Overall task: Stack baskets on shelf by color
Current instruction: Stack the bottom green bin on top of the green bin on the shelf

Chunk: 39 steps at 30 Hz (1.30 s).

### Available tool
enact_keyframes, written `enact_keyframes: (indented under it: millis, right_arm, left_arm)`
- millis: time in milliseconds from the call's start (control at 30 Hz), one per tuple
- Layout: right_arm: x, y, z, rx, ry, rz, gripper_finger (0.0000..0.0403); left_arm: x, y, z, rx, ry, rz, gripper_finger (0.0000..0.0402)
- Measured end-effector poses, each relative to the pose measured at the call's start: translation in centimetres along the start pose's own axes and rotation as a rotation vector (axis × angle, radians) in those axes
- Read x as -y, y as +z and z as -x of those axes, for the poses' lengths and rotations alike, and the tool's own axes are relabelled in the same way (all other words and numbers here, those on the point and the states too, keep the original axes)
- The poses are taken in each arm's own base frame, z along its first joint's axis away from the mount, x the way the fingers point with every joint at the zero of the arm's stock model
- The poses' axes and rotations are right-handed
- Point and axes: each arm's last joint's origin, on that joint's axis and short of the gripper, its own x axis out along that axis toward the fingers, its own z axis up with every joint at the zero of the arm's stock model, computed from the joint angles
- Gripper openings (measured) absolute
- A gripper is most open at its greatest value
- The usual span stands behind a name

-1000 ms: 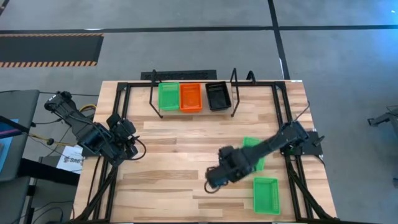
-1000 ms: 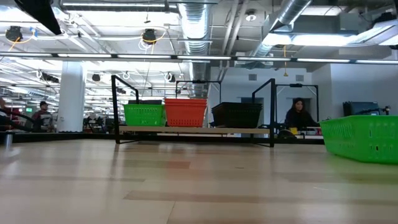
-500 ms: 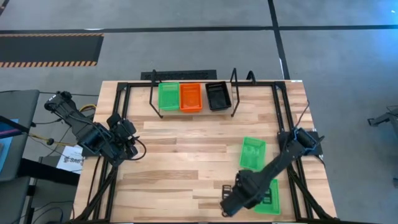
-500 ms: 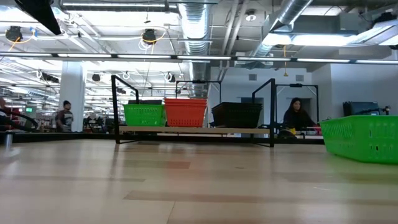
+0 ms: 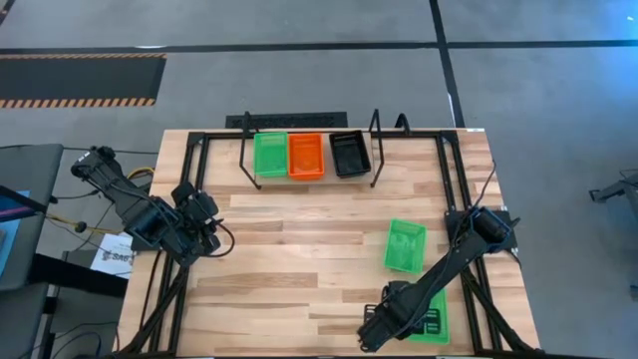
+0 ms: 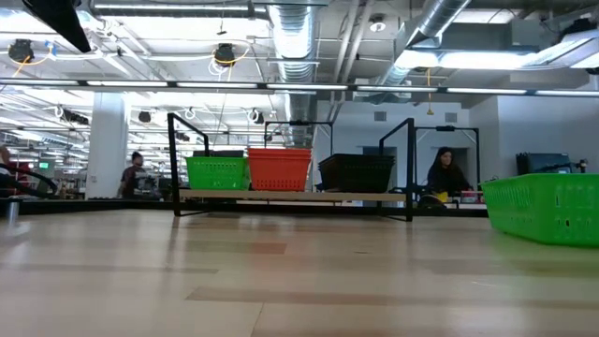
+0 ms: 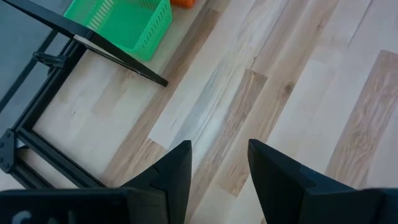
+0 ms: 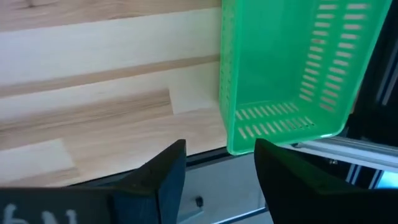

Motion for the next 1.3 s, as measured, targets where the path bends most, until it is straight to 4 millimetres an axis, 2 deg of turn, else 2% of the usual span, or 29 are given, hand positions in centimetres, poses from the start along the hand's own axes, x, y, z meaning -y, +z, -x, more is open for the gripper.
enact_keyframes:
  millis: [533,867,1000,1233,1300]
  right_arm:
    - [-0.2,1.7,-3.9,0.049,-0.044,-0.018,0.0208]
    - [-1.1,2.4,-7.6,-0.036,0.037,0.013,0.0190]
    - [-1.6,2.9,-8.0,-0.048,0.048,0.005,0.0154]
    - [-2.2,3.3,-7.3,-0.058,0.057,0.048,0.0016]
    - [-2.6,3.2,-6.7,-0.069,0.075,0.066,0.0012]
  left_arm:
    - [0.0,0.0,0.0,0.000,0.000,0.008,0.0146]
    - [0.0,0.0,0.0,0.000,-0.001,0.018,0.0146]
    - [0.0,0.0,0.0,-0.002,-0.002,0.019,0.0146]
    - [0.0,0.0,0.0,-0.013,-0.006,0.018,0.0146]
    - [0.0,0.0,0.0,-0.013,-0.006,0.018,0.0146]
